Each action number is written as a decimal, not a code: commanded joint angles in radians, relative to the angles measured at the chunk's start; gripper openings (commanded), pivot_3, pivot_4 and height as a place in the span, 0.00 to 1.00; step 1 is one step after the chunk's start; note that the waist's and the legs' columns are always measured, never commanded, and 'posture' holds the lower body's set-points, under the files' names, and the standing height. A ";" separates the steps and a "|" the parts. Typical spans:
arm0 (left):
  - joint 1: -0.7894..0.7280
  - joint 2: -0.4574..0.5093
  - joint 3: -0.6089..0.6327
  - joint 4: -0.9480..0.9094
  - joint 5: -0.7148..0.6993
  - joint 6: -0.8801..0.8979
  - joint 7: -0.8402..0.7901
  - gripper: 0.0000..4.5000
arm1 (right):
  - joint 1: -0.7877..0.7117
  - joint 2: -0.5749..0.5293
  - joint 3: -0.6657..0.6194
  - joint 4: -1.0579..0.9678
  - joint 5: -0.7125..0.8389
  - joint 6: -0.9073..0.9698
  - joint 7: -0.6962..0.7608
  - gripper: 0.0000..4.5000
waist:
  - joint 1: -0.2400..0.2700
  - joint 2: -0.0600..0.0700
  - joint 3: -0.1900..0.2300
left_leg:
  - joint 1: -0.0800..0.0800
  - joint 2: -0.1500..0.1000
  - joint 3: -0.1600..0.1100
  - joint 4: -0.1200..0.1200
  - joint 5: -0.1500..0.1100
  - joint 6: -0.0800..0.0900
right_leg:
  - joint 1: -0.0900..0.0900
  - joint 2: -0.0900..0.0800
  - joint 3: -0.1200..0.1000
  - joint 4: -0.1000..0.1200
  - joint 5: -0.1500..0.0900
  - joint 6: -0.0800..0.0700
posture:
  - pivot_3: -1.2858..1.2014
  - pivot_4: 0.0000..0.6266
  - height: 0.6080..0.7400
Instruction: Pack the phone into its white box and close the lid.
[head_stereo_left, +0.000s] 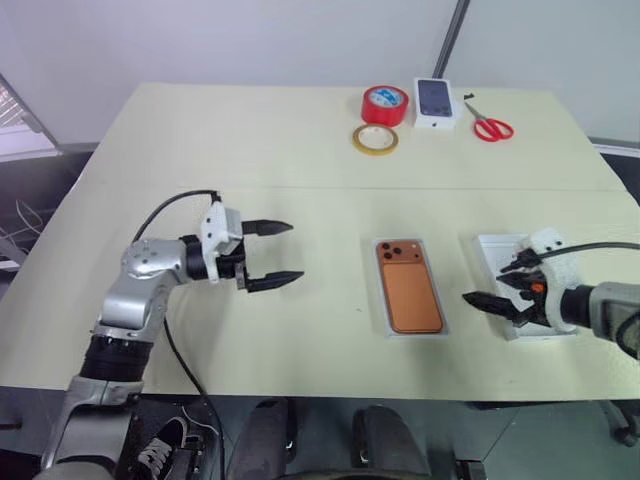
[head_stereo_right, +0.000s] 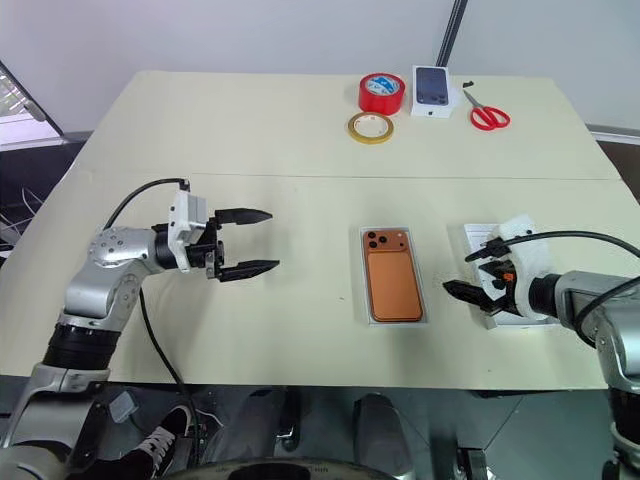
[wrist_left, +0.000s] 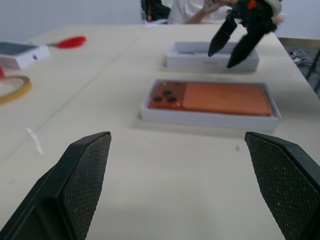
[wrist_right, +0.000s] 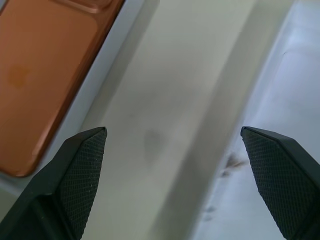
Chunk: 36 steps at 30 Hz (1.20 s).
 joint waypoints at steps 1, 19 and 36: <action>0.000 -0.001 -0.002 -0.024 -0.011 -0.020 -0.008 1.00 | -0.042 -0.010 -0.037 -0.038 0.028 0.145 -0.042 1.00 | 0.006 0.000 0.000 | 0.000 0.000 0.000 0.000 0.000 0.000 | 0.000 0.000 0.000 0.000 0.000 0.000 | 0.52 0.24 0.91; 0.091 -0.039 -0.019 -0.138 -0.016 -0.017 0.059 1.00 | -0.126 -0.040 0.107 0.054 0.039 0.224 -0.142 0.82 | 0.000 0.001 0.000 | -0.002 0.000 0.000 0.000 0.000 0.001 | -0.002 0.000 0.000 0.000 0.000 0.000 | 0.52 0.24 0.91; 0.077 -0.042 -0.023 -0.125 -0.003 -0.007 0.126 1.00 | -0.115 0.166 -0.066 0.053 0.016 0.249 -0.280 0.00 | -0.006 -0.005 -0.004 | -0.002 0.001 0.000 0.001 0.000 0.001 | -0.001 0.001 0.000 0.000 0.000 0.000 | 0.52 0.24 0.91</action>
